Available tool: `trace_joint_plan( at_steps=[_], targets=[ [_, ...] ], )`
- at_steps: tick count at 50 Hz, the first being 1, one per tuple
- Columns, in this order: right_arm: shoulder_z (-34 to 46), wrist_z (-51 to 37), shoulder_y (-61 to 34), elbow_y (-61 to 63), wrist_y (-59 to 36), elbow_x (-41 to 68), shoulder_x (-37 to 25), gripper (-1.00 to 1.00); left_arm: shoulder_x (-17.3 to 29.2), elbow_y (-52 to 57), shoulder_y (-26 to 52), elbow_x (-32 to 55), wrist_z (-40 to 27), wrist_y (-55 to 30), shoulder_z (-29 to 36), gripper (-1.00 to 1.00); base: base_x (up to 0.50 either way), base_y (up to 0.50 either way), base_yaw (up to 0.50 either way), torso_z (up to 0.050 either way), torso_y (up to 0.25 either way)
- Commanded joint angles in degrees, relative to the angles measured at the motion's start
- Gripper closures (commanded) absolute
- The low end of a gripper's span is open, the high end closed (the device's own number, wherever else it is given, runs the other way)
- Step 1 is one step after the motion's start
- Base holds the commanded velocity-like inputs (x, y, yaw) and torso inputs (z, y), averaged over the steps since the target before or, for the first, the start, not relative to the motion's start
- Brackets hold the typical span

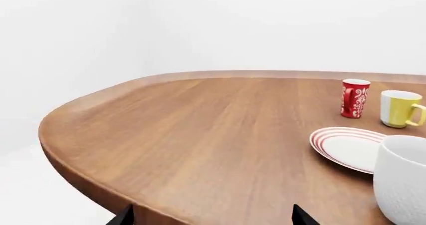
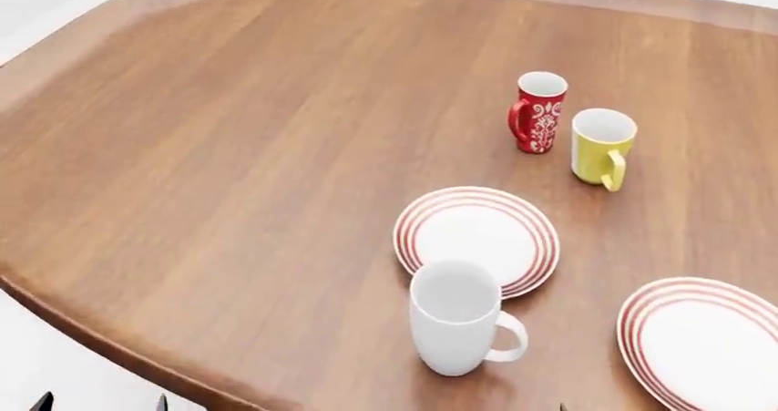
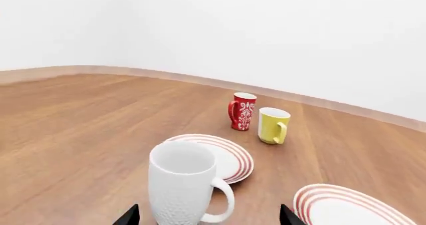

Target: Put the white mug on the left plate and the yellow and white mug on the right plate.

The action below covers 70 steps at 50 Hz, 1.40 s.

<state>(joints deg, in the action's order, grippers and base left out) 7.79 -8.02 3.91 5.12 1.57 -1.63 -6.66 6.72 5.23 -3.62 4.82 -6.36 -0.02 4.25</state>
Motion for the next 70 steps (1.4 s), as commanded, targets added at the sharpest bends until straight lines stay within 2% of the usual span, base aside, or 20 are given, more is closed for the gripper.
trace_joint_plan(
  at_steps=[1,4,13,26,28,36,50,51,52,54,57,59,60,61,62,64,66,67,68,70],
  targets=[
    [0.98,1.94,0.04,0.97,0.03,3.19,-0.88,-1.00,0.64,0.00,0.17,0.46,-0.67,-0.22,0.77,-1.00,0.00,0.00,0.00,0.000,0.000],
    [-0.39,4.25,0.83,2.72,1.67,9.28,-0.60,-1.00,0.81,0.22,0.11,0.56,-0.76,-0.31,1.00,-1.00,0.06,-0.20,0.00,0.000,0.000],
    [0.39,2.35,0.10,1.94,0.49,6.60,-1.52,-1.00,1.35,0.39,0.16,0.87,-1.12,-0.57,1.46,-1.00,0.10,-0.35,0.00,0.000,0.000],
    [-2.38,2.41,0.86,2.60,3.97,13.03,-0.91,-1.00,2.14,2.08,-0.51,1.80,-1.33,-1.28,2.03,-1.00,0.14,-0.48,0.00,0.000,0.000],
    [-2.73,1.13,0.49,3.41,0.05,13.59,-1.14,-1.00,2.42,3.26,-0.81,2.51,-1.24,-1.76,1.77,-1.00,0.00,0.00,0.00,0.000,0.000],
    [-5.15,1.44,1.36,3.78,4.33,17.42,-0.67,-1.00,3.63,13.66,2.32,13.11,-1.38,-9.54,-4.04,-1.00,0.35,0.10,0.00,0.000,0.000],
    [-5.79,0.89,4.53,5.88,6.09,18.91,-1.92,-1.00,4.72,13.38,-2.68,8.96,-2.71,-5.16,-3.21,-1.00,0.39,0.12,0.00,0.000,0.000],
    [-5.55,-0.66,4.67,5.53,11.12,13.08,-1.56,-1.00,5.59,13.57,-2.23,7.51,-2.39,-5.60,-2.21,-1.00,0.00,0.00,0.00,0.000,0.000],
    [-5.45,-0.23,3.79,5.91,7.44,15.87,-1.91,-1.00,5.73,13.84,-2.19,7.61,-2.44,-5.83,-2.16,-1.00,0.48,0.14,0.00,0.000,0.000],
    [-6.24,-0.30,4.56,4.04,15.23,13.90,-0.77,-1.00,5.90,14.19,-2.26,7.86,-2.54,-5.97,-2.15,-1.00,0.48,0.14,0.00,0.000,0.000],
    [-5.33,0.02,3.96,6.02,7.95,16.07,-2.07,-1.00,6.09,14.22,-2.30,7.99,-2.61,-5.70,-2.04,-1.00,0.00,0.00,0.00,0.000,0.000],
    [-6.57,-1.01,4.82,4.95,13.76,14.71,-0.86,-1.00,6.12,13.87,-2.26,8.14,-2.59,-5.36,-1.94,-1.00,0.43,0.13,0.00,0.000,0.000],
    [-5.78,-2.78,3.99,5.08,8.03,11.97,-1.59,-1.00,6.11,13.52,-2.21,8.01,-2.60,-5.17,-1.76,-1.00,0.00,0.00,0.00,0.000,0.000],
    [-5.79,-2.48,3.94,4.71,9.18,12.43,-1.45,-1.00,6.16,13.45,-2.24,8.03,-2.61,-5.08,-1.69,-1.00,0.00,0.00,0.00,0.000,0.000],
    [-5.41,-0.88,3.48,6.41,3.75,16.94,-2.54,-1.00,6.24,13.69,-2.30,8.16,-2.74,-5.23,-1.75,-1.00,0.00,0.00,0.00,0.000,0.000],
    [-6.92,-1.08,4.48,4.65,12.30,15.72,-0.84,-1.00,6.41,14.14,-2.48,8.33,-2.88,-5.27,-1.77,-1.00,0.19,0.06,0.00,0.000,0.000],
    [-5.98,-2.52,4.15,5.42,7.96,13.51,-1.59,-1.00,6.53,14.17,-2.54,8.39,-2.94,-5.21,-1.67,-1.00,0.00,0.00,0.00,0.000,0.000],
    [-6.25,-1.18,4.79,5.63,11.48,15.18,-1.33,-1.00,6.58,14.12,-2.53,8.33,-2.96,-5.19,-1.62,-1.00,0.00,0.00,0.00,0.000,0.000],
    [-5.72,-1.08,4.29,6.74,5.88,17.32,-2.38,-1.00,6.63,14.18,-2.54,8.41,-3.02,-5.20,-1.62,-1.00,0.00,0.00,0.00,0.000,0.000],
    [-6.00,-0.47,4.36,6.45,8.28,17.99,-2.07,-1.00,6.74,14.52,-2.67,8.69,-3.03,-5.25,-1.64,-1.00,0.48,0.14,0.00,0.000,0.000]
  ],
)
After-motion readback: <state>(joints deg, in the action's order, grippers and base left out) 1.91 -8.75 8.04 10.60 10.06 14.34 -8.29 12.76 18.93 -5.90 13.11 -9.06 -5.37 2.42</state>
